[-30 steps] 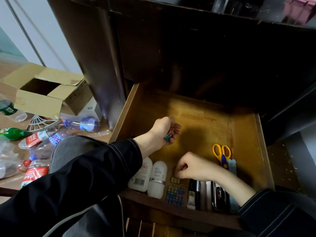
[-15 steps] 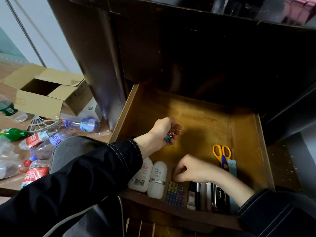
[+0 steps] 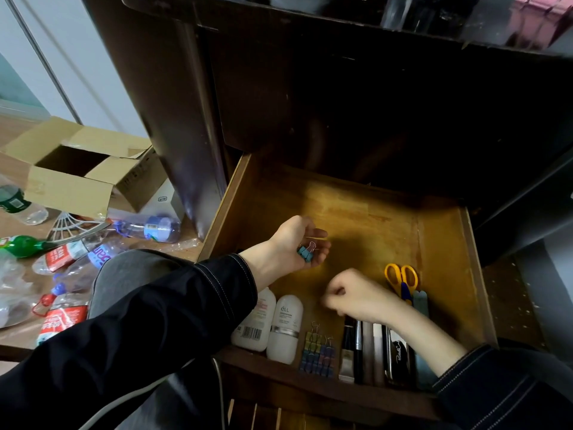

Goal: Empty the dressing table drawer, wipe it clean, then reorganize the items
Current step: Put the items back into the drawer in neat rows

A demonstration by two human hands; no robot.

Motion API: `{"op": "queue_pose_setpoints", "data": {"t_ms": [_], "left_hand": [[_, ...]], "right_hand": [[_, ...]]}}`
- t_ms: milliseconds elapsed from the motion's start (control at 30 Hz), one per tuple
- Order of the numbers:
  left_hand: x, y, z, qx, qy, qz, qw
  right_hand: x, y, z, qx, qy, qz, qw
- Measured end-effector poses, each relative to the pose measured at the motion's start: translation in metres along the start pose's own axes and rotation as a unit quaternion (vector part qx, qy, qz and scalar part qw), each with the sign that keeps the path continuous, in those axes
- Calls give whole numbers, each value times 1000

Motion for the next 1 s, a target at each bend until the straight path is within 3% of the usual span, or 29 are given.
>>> {"op": "queue_pose_setpoints", "data": {"t_ms": [133, 200, 400, 600, 1000], "left_hand": [[-3, -1, -1, -1, -13, -38, 999], [-5, 3, -1, -16, -21, -39, 999], [-12, 25, -9, -111, -43, 1, 993], [-19, 33, -13, -155, -67, 27, 985], [-15, 30, -10, -146, -33, 43, 988]], "right_hand": [[3, -66, -16, 234, -2, 69, 970], [-3, -81, -25, 289, -41, 135, 947], [-18, -67, -21, 236, -91, 122, 960], [-16, -67, -19, 237, -90, 131, 958], [-11, -70, -20, 242, -63, 133, 959]]}}
Point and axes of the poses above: each hand's wrist, its own z-axis towards the middle knuckle, its own y-axis out of the palm, x = y × z, the point moved 10 cm from there along z, towards the middle knuckle, and after that the axes turned 4 degrees about y, right-handed, at the moved point
